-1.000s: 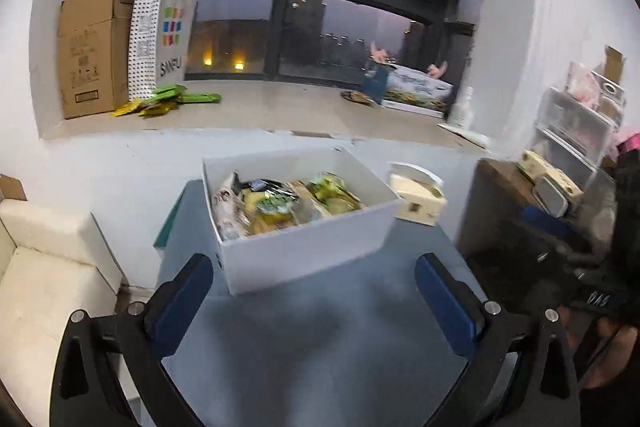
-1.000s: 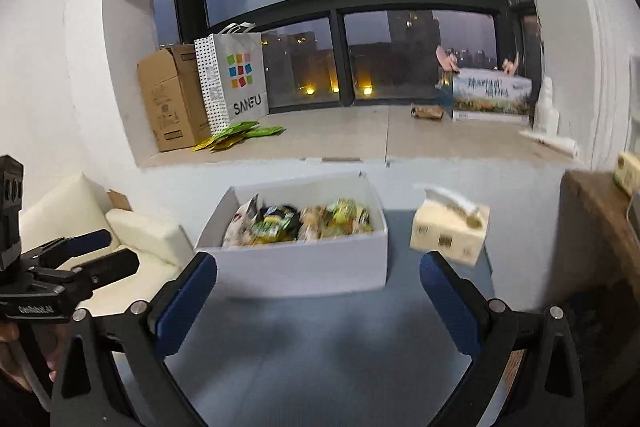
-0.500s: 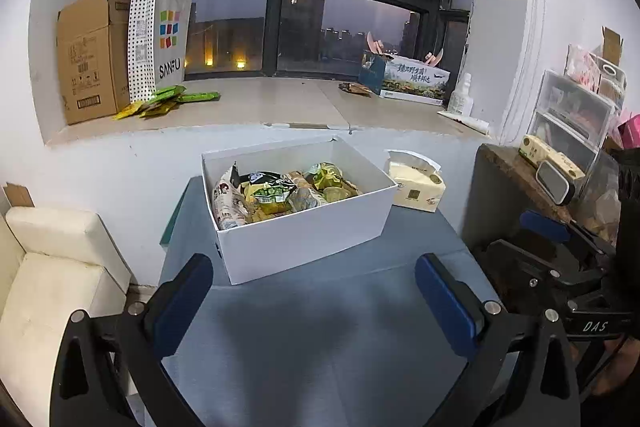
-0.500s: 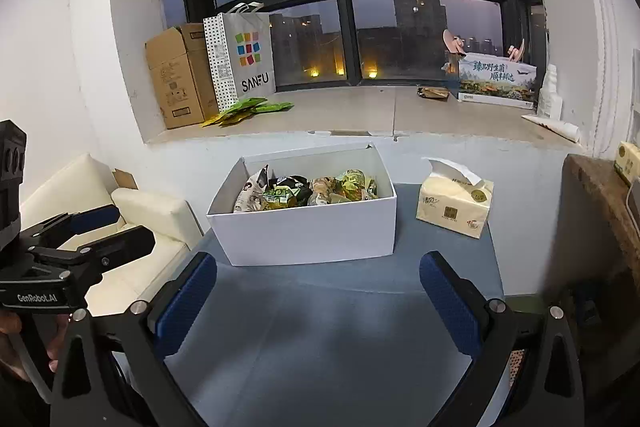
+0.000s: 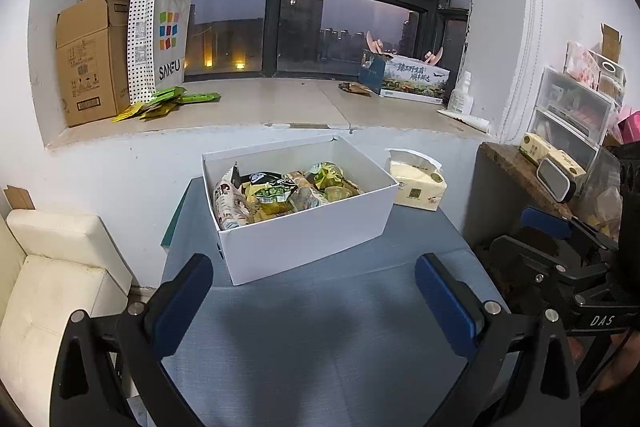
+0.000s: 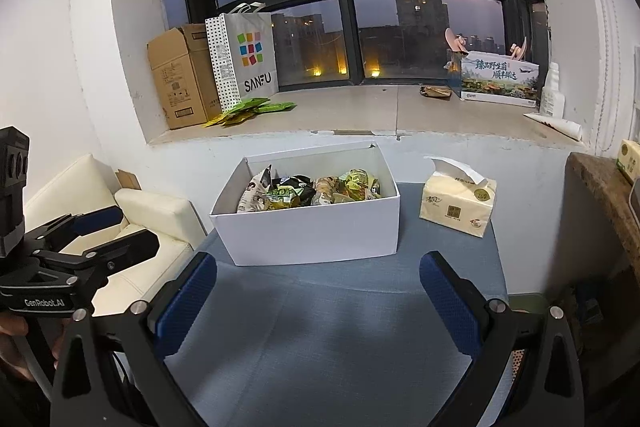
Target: Organize snacks
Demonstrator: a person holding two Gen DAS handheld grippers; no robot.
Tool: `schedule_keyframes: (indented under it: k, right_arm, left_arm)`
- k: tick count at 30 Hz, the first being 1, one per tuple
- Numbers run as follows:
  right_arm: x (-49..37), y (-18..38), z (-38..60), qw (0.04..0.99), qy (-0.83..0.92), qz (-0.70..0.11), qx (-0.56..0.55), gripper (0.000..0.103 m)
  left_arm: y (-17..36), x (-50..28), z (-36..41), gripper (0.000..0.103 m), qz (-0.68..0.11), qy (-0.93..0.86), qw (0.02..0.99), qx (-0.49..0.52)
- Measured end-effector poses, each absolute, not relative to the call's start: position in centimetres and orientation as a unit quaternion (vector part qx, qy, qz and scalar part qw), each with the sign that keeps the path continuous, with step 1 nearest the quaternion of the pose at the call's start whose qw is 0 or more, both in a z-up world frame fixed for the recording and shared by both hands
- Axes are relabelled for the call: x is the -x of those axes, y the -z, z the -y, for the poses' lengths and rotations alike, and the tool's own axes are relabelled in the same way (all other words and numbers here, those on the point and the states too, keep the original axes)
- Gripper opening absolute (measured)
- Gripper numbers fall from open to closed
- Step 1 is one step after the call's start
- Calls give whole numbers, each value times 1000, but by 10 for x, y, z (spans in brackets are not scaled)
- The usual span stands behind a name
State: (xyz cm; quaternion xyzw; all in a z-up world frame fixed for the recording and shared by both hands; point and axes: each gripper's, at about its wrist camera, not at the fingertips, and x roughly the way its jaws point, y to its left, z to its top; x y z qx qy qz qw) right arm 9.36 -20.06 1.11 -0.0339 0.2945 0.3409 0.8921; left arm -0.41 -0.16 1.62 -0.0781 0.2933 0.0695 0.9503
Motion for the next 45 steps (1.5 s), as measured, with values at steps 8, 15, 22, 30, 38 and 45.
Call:
schedule_keyframes:
  k: [8,15,22,30,38,45]
  right_arm:
    - [-94,-11,201,891,-343,-295,32,103]
    - [-95,-10,200,890,-343,-299,28,103]
    - [-94,-9,200,890,-341,-302,30,103]
    - [-94,-10,199,890,-340,-304,29,103]
    - [-93,-9,199,889,-340,-305,32,103]
    - [-93,-8,198,888,-341,-305,34,103]
  left_arm:
    - [-16,4,1,103,-295,-71,950,76]
    - [-15,3,3,103,-295,-67,950,75]
    - [-14,3,2,103,-297,-68,949,79]
    - [-12,1,4,103,-300,-65,949,75]
    - [-12,1,4,103,-300,-64,949,75]
    - [-12,2,4,103,-300,-65,949,74]
